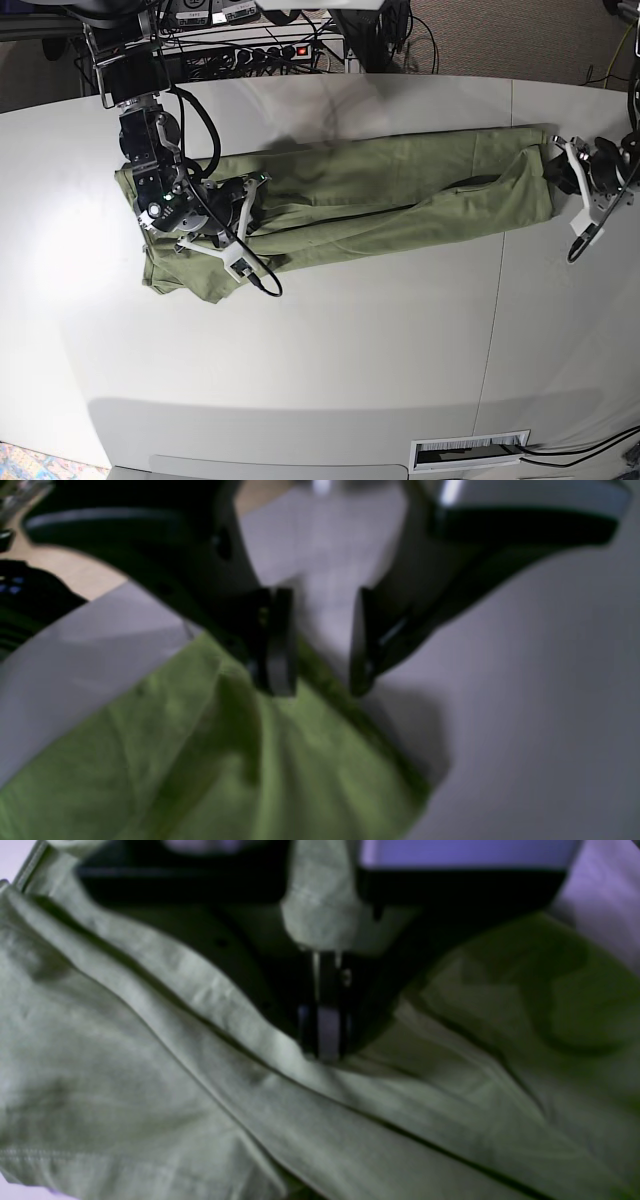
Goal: Fold the T-shirt properly
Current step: 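Release and regrasp the shirt end with the left gripper, then fold the shirt end with the left gripper over toward the right gripper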
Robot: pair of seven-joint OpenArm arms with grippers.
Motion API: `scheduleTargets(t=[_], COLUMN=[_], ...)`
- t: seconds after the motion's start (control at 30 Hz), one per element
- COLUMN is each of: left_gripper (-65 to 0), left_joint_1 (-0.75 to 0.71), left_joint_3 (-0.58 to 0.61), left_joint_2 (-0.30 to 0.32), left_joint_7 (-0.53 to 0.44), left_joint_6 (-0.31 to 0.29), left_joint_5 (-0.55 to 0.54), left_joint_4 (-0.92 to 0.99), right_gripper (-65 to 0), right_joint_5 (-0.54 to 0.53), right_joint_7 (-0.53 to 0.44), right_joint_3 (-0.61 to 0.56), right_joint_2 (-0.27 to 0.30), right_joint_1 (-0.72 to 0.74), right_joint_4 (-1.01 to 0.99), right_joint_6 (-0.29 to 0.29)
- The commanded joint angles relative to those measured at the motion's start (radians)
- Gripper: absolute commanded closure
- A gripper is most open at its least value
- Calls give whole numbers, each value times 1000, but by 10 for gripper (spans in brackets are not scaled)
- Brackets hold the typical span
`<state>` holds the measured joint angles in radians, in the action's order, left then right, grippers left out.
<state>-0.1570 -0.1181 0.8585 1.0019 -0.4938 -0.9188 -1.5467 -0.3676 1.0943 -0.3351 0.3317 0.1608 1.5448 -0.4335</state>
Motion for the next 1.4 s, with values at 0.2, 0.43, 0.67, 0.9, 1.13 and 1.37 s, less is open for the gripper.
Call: scheduleTargets(t=[0.2, 0.43, 0.67, 0.9, 1.13, 1.37], left_gripper=[-201, -201, -201, -201, -200, 0], left_joint_1=[91, 166, 166, 166, 166, 177], left_joint_3=[-10, -10, -10, -10, -10, -10], left_joint_2=[19, 14, -12, -84, -117, -118], left_joint_7=[14, 89, 98, 98, 99, 98], left_joint_6=[-59, -137, -162, -162, -162, -163], left_joint_5=[-201, -411, -428, -390, -405, -393], left_joint_4=[213, 406, 439, 439, 439, 439], right_gripper=[-14, -14, -14, -14, -14, -14], right_joint_5=[24, 24, 24, 25, 24, 24], right_joint_7=[36, 37, 37, 39, 39, 39], right_joint_3=[2, 2, 2, 2, 2, 2], right_joint_2=[9, 9, 9, 9, 9, 9], right_joint_1=[6, 6, 6, 6, 6, 6], right_joint_4=[-2, -2, -2, -2, -2, -2], right_joint_6=[7, 7, 7, 7, 7, 7])
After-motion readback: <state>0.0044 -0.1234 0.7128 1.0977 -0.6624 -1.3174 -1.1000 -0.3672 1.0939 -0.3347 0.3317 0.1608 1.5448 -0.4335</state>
